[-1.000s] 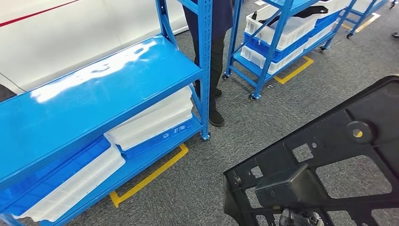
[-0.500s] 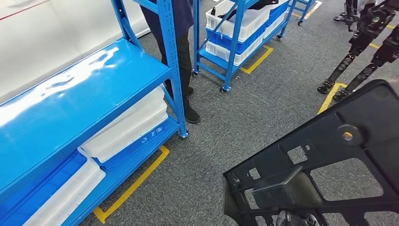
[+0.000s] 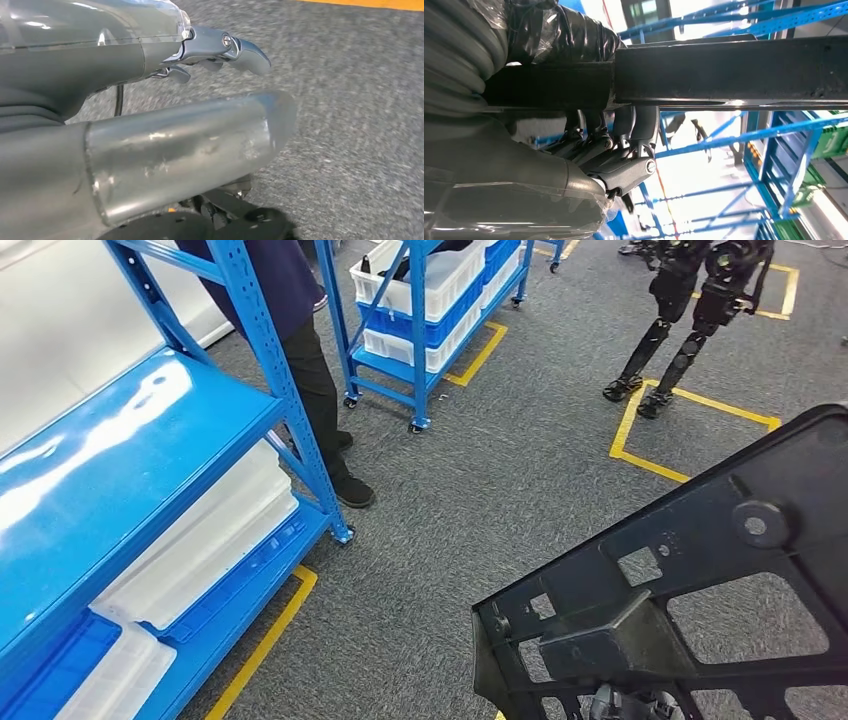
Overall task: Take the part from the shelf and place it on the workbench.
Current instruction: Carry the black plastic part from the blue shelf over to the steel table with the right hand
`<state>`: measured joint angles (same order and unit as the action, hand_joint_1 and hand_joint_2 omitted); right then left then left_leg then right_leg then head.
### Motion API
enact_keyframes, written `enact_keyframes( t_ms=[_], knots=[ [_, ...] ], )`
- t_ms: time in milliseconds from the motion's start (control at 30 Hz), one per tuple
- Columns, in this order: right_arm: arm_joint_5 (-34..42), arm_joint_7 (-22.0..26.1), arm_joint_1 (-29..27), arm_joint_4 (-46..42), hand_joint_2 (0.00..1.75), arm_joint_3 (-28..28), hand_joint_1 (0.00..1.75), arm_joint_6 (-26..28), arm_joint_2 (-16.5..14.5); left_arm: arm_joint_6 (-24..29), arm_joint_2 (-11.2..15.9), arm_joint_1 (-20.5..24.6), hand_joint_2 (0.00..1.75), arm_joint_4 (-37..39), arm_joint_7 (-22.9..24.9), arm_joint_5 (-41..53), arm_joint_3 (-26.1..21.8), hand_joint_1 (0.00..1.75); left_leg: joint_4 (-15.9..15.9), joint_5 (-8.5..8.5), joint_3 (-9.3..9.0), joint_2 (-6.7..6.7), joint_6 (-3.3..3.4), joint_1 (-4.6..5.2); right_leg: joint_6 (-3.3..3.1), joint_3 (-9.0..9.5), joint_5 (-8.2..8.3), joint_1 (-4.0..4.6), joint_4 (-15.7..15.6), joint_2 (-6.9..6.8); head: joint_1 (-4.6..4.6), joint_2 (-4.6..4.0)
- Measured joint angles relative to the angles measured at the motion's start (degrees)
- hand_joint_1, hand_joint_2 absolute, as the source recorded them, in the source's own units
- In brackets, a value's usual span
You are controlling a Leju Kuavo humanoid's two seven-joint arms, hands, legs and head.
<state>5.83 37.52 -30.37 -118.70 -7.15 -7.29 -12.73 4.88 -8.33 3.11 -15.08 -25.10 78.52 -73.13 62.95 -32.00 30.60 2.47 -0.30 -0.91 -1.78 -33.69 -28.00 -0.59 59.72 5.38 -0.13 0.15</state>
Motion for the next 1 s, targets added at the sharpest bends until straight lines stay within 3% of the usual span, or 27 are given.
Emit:
enact_keyframes(
  t_ms=[67, 133, 167, 233, 300, 367, 400, 467, 500, 567, 600, 667, 733, 800, 867, 900, 933, 1000],
  knots=[
    [-0.4, 0.1, -0.6, -0.1, 1.75, -0.1, 1.75, 0.0, -0.1, -0.1, 0.2, -0.1, 0.00, 0.0, 0.0, 0.4, 0.1, 0.00, -4.7, 1.43, -1.75, 2.26, 0.29, 0.00, 0.53, -0.39, 0.18, -0.07, 0.2, 1.42, 0.00, 0.00],
    [-0.6, 0.4, -1.6, -0.3, 1.75, -0.2, 1.75, 0.0, -0.1, -0.2, 0.3, -0.1, 0.00, 0.0, 0.0, 0.8, 0.2, 0.00, -5.6, 1.29, -2.12, 1.76, 0.52, 0.11, 1.41, -0.91, 0.66, -0.20, 0.0, 2.79, 0.01, 0.00],
    [-0.7, 0.5, -2.0, -0.5, 1.75, -0.2, 1.75, 0.0, -0.1, -0.2, 0.2, 0.0, 0.00, 0.0, 0.0, 0.9, 0.4, 0.00, -5.8, 1.54, -2.21, 1.01, 0.82, 0.04, 1.76, -1.10, 0.69, -0.22, 0.1, 2.66, 0.01, 0.00],
    [-1.0, 0.6, -2.5, -0.9, 1.75, -0.3, 1.75, 0.0, -0.1, -0.2, 0.2, 0.1, 0.00, 0.0, 0.0, 1.0, 0.7, 0.00, -6.5, 2.10, -2.38, -0.59, 1.54, -0.12, 2.20, -2.21, -0.89, 0.07, 2.3, -0.22, 0.07, 0.00],
    [-1.2, 0.5, -2.4, -1.1, 1.75, -0.4, 1.75, 0.0, -0.1, 0.0, 0.2, 0.1, 0.00, 0.0, 0.2, 1.1, 0.8, 0.00, -6.8, 2.25, -2.43, -2.41, 1.97, 0.01, 2.46, -5.17, -4.60, 0.14, 8.8, -3.86, 0.13, 0.00],
    [-1.1, 0.5, -2.4, -1.2, 1.75, -0.5, 1.75, 0.1, 0.0, 0.1, 0.2, 0.2, 0.00, 0.0, 0.4, 1.2, 0.9, 0.00, -6.8, 2.15, -2.43, -4.41, 2.09, 0.23, 2.77, -7.87, -6.84, -0.11, 14.8, -4.85, 0.11, 0.00],
    [-1.1, 0.4, -2.4, -1.2, 1.75, -0.5, 1.75, 0.1, 0.0, 0.2, 0.2, 0.2, 0.00, 0.0, 0.5, 1.2, 0.9, 0.00, -6.7, 2.07, -2.46, -5.33, 2.08, 0.28, 2.87, -7.84, -6.39, -0.22, 15.2, -5.06, 0.12, 0.00],
    [-0.8, 0.3, -2.4, -1.2, 1.75, -0.6, 1.75, 0.2, 0.0, 0.2, 0.2, 0.4, 0.00, 0.0, 0.9, 1.3, 0.9, 0.00, -6.7, 1.79, -2.72, -6.87, 1.92, 0.31, 2.83, -4.37, -3.10, -0.28, 9.4, -6.24, 0.13, 0.00],
    [-0.6, 0.2, -2.4, -1.2, 1.75, -0.6, 1.75, 0.3, 0.1, 0.2, 0.2, 0.5, 0.00, 0.0, 1.1, 1.4, 1.0, 0.00, -6.6, 1.58, -2.92, -7.49, 1.74, 0.40, 2.62, -2.03, -1.79, -0.09, 5.3, -7.81, 0.13, 0.00],
    [-0.1, 0.0, -2.3, -1.1, 1.75, -0.7, 1.75, 0.4, 0.1, 0.2, 0.2, 0.5, 0.00, 0.0, 1.3, 1.4, 1.0, 0.00, -6.4, 1.14, -3.24, -8.51, 1.23, 0.67, 1.98, 0.76, -0.63, 0.45, 0.2, -9.94, 0.10, 0.00],
    [0.2, -0.1, -2.2, -1.1, 1.75, -0.8, 1.75, 0.4, 0.1, 0.2, 0.2, 0.5, 0.00, 0.0, 1.5, 1.4, 1.0, 0.00, -6.3, 1.00, -3.36, -9.03, 0.98, 0.81, 1.70, 0.93, -0.79, 0.73, -0.4, -10.15, 0.09, 0.00],
    [0.7, -0.2, -2.3, -1.1, 1.75, -0.8, 1.75, 0.2, 0.1, 0.2, 0.2, 0.6, 0.00, 0.0, 1.7, 1.4, 1.0, 0.00, -6.3, 0.68, -3.60, -9.87, 0.51, 0.78, 1.15, 0.72, -0.49, 0.72, -0.7, -8.69, 0.09, 0.00],
    [1.0, -0.3, -2.2, -1.1, 1.75, -0.8, 1.75, 0.1, 0.1, 0.2, 0.2, 0.6, 0.00, 0.0, 1.9, 1.4, 1.0, 0.00, -4.4, -1.04, -2.94, -7.68, 0.01, 0.50, 0.44, 0.70, -0.06, 0.41, -1.2, -7.37, 0.09, 0.00],
    [1.0, -0.4, -2.1, -1.1, 1.75, -0.9, 1.75, 0.1, 0.1, 0.1, 0.2, 0.4, 0.00, 0.0, 1.9, 1.3, 1.0, 0.00, 2.1, -4.77, -0.06, -4.09, -0.33, 0.26, -0.05, 0.60, 0.22, 0.28, -1.4, -6.00, 0.08, 0.00],
    [1.0, -0.5, -2.0, -1.0, 1.75, -0.9, 1.75, 0.1, 0.1, 0.1, 0.2, 0.2, 0.00, 0.0, 2.0, 1.3, 1.0, 0.00, 9.2, -7.33, 3.34, -2.93, -0.52, 0.20, -0.21, 0.48, 0.30, 0.33, -1.3, -4.38, 0.07, 0.00],
    [1.0, -0.6, -2.0, -0.9, 1.75, -0.9, 1.75, 0.1, 0.1, 0.1, 0.2, 0.1, 0.00, 0.0, 2.0, 1.3, 1.0, 0.00, 10.2, -6.95, 3.99, -2.85, -0.56, 0.17, -0.20, 0.48, 0.30, 0.35, -1.2, -3.52, 0.08, 0.00],
    [1.0, -0.8, -2.0, -0.9, 1.75, -0.9, 1.75, 0.1, 0.1, 0.1, 0.1, 0.1, 0.00, 0.0, 2.0, 1.3, 1.0, 0.00, 8.9, -5.37, 3.60, -2.70, -0.58, 0.11, -0.17, 0.50, 0.28, 0.34, -1.0, -2.62, 0.07, 0.00],
    [1.0, -1.0, -2.0, -0.8, 1.75, -0.9, 1.75, 0.1, 0.1, 0.1, 0.1, 0.1, 0.00, 0.0, 2.0, 1.2, 1.0, 0.00, 1.9, -1.02, 0.77, -0.97, -0.51, -0.17, 0.05, 0.49, 0.17, 0.28, -0.6, -0.94, 0.08, 0.00]
  ],
)
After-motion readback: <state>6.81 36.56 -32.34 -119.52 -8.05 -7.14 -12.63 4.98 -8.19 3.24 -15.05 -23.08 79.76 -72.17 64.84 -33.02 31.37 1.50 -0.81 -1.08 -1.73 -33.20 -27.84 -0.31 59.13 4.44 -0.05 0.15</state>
